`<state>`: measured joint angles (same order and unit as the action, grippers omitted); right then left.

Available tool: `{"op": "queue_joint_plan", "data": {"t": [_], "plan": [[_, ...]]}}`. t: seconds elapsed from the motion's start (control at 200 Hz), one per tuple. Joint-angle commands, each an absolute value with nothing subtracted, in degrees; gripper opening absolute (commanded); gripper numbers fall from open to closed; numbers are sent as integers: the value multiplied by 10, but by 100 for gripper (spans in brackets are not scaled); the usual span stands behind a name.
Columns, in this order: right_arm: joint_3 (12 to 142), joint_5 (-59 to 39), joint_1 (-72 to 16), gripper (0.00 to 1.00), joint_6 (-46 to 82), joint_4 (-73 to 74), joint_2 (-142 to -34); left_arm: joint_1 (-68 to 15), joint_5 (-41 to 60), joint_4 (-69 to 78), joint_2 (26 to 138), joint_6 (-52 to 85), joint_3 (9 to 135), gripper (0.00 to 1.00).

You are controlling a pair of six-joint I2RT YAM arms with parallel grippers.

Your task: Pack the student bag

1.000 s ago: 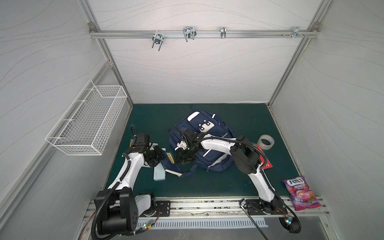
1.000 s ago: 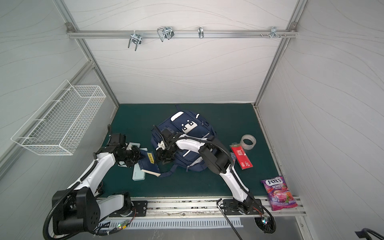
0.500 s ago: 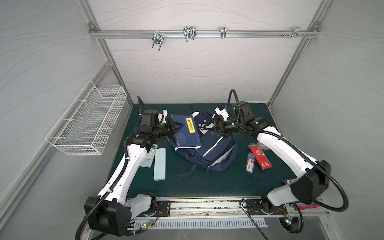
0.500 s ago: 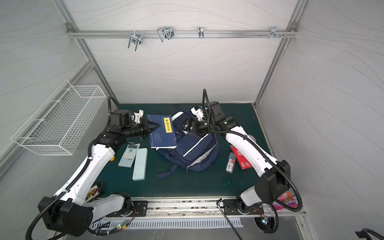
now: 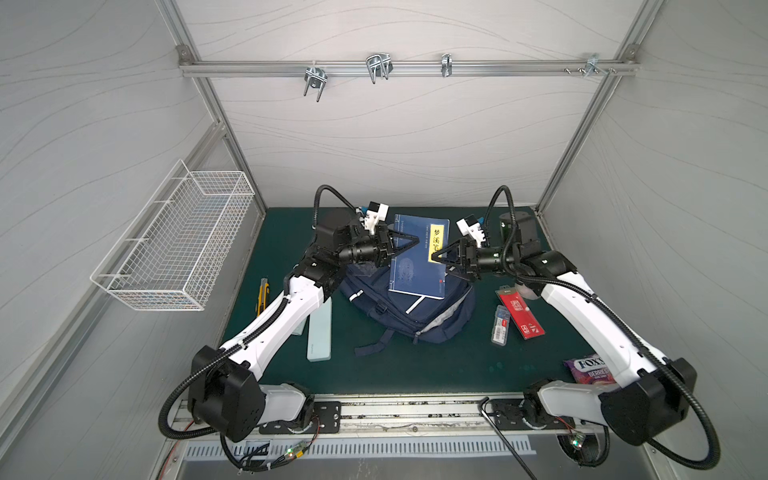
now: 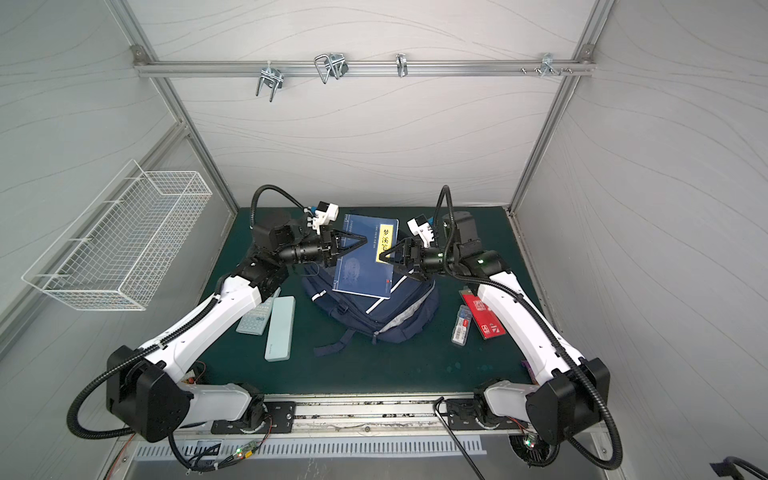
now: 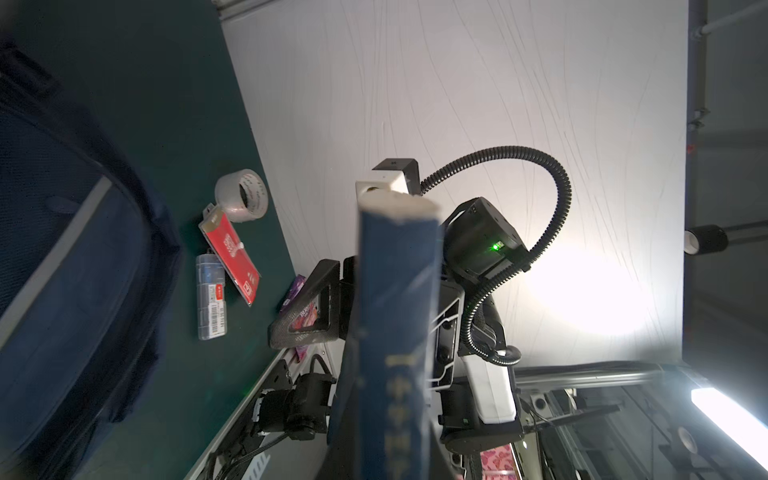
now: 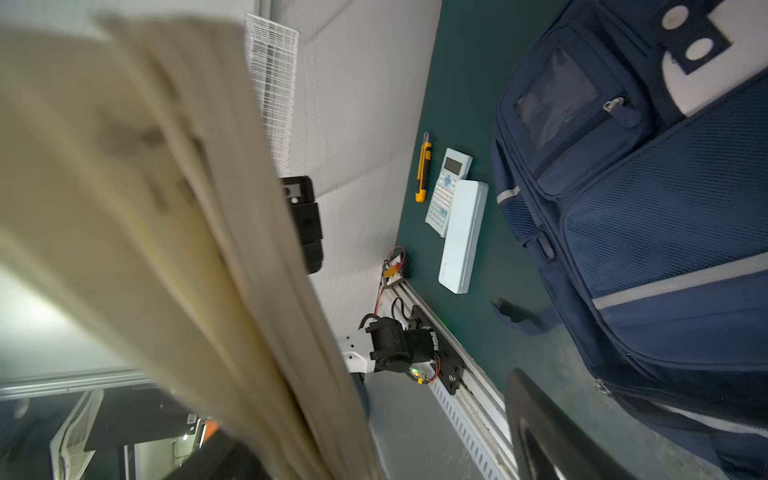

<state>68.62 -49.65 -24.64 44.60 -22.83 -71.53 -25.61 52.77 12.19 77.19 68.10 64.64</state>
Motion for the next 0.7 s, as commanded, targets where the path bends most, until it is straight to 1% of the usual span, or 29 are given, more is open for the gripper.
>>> {"op": "queue_joint_plan", "data": {"t": [0.0,0.15,0.225,0.3,0.325,0.34,0.345,0.385,0.485,0.545,0.565,0.585,0.615,0.65,0.69], "plan": [[665,-519,-236,71,494,-163,-694,-276,587,277,783,739,674,0],[638,-546,-215,55,545,-85,-676,-276,591,396,809,822,663,0],[632,-550,-209,45,557,-66,-669,-276,594,442,824,855,659,0],[630,-550,-204,36,568,-53,-663,-276,594,471,836,876,656,0],[630,-551,-203,31,571,-49,-662,-276,595,476,839,877,654,0],[631,-551,-202,26,572,-47,-661,-276,595,477,839,878,653,0],[631,-551,-202,26,572,-47,-661,-276,595,477,840,877,652,0],[635,-550,-199,17,570,-55,-659,-275,594,475,840,874,648,0],[640,-544,-185,0,562,-85,-652,-275,588,415,837,832,647,0],[642,-530,-172,0,549,-124,-646,-275,578,339,832,781,654,0],[645,-521,-166,0,541,-146,-643,-275,572,301,830,756,658,8],[647,-513,-159,0,532,-170,-640,-275,562,257,826,728,665,20],[652,-497,-146,0,519,-209,-637,-275,537,149,821,660,678,36],[658,-479,-127,0,503,-264,-635,-275,486,10,817,571,705,48],[669,-452,-104,0,467,-336,-634,-281,403,-141,821,476,743,58]]}}
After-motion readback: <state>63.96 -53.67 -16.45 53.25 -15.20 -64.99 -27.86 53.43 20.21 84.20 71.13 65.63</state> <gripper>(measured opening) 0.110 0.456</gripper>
